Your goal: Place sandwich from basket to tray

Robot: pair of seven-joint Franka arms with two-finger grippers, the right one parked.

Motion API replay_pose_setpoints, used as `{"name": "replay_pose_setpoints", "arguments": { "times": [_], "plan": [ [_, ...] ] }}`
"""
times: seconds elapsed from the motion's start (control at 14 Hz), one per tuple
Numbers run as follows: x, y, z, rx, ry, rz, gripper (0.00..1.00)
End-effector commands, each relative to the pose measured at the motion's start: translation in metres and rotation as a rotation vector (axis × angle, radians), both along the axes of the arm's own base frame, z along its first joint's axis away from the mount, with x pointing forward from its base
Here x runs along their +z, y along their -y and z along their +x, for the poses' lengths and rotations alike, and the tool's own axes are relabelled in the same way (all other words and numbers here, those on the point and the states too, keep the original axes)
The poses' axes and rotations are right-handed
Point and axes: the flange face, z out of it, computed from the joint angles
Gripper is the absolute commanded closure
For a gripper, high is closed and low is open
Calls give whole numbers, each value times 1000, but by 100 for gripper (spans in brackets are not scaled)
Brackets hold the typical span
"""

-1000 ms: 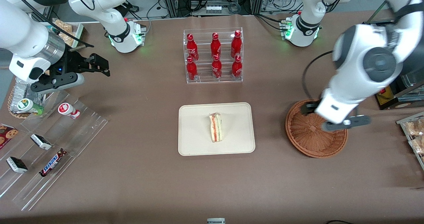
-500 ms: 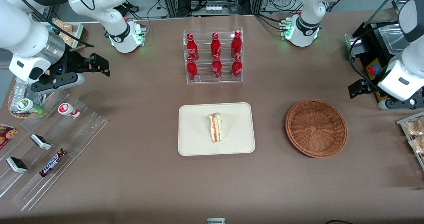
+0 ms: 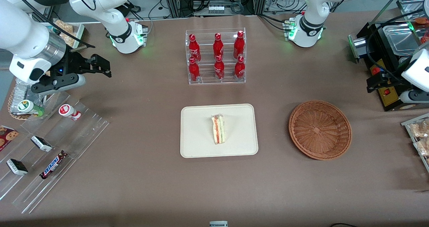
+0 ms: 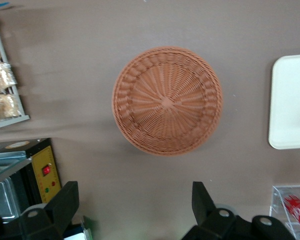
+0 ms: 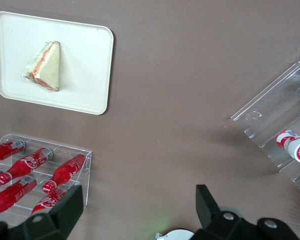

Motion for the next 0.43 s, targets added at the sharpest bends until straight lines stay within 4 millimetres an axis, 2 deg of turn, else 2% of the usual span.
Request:
{"name": "replay_pose_setpoints", "arguments": {
  "times": [0.0, 0.14, 0.36],
  "plan": [
    [8, 5, 11, 1, -2, -41, 0],
    [11, 5, 10, 21, 3, -117, 0],
    [7, 6, 9, 20, -8, -114, 0]
  ]
}}
